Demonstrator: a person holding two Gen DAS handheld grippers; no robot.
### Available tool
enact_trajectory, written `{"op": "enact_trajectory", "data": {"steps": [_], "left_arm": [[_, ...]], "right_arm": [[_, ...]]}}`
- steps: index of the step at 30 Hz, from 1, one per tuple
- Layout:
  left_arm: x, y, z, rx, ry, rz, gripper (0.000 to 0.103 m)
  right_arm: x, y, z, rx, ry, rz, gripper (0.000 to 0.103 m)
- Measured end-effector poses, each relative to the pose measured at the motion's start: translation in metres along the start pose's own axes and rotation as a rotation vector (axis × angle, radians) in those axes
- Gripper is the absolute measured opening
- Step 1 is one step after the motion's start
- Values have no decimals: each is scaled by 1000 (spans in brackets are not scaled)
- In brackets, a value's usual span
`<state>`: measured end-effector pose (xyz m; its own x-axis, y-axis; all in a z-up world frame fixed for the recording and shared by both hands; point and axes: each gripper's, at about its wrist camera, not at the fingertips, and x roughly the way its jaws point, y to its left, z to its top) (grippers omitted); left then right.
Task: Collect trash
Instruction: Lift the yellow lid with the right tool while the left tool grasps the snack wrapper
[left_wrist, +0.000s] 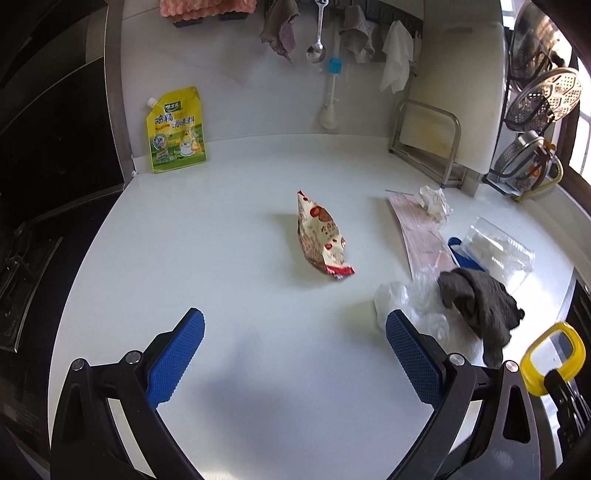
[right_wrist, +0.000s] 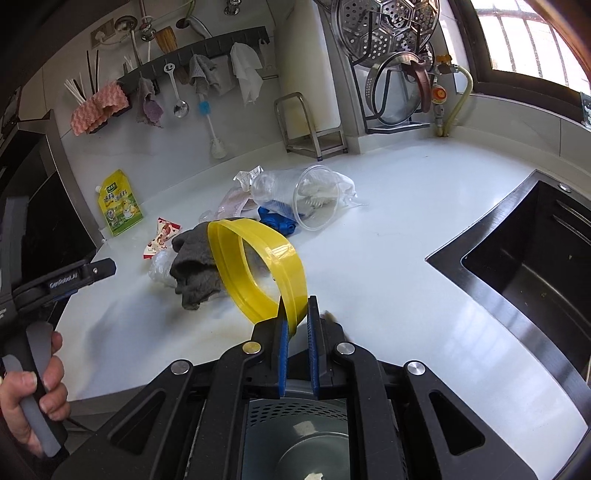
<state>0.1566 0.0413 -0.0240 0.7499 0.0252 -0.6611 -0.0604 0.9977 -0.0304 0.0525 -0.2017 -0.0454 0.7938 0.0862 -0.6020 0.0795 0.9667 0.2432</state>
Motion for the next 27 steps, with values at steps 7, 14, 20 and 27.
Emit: {"op": "enact_trajectory", "data": {"steps": [7, 14, 20, 27], "left_arm": [[40, -6, 34, -6, 16, 47, 97], [84, -15, 46, -16, 107, 72, 97], [112, -18, 51, -21, 179, 76, 97], [124, -18, 56, -19, 201, 57, 87]], "right_arm": [[1, -19, 3, 31, -12, -1, 9], [1, -28, 7, 65, -26, 29, 9], [0, -31, 10, 78, -34, 49, 9], [0, -30, 10, 80, -32, 55, 9]]}}
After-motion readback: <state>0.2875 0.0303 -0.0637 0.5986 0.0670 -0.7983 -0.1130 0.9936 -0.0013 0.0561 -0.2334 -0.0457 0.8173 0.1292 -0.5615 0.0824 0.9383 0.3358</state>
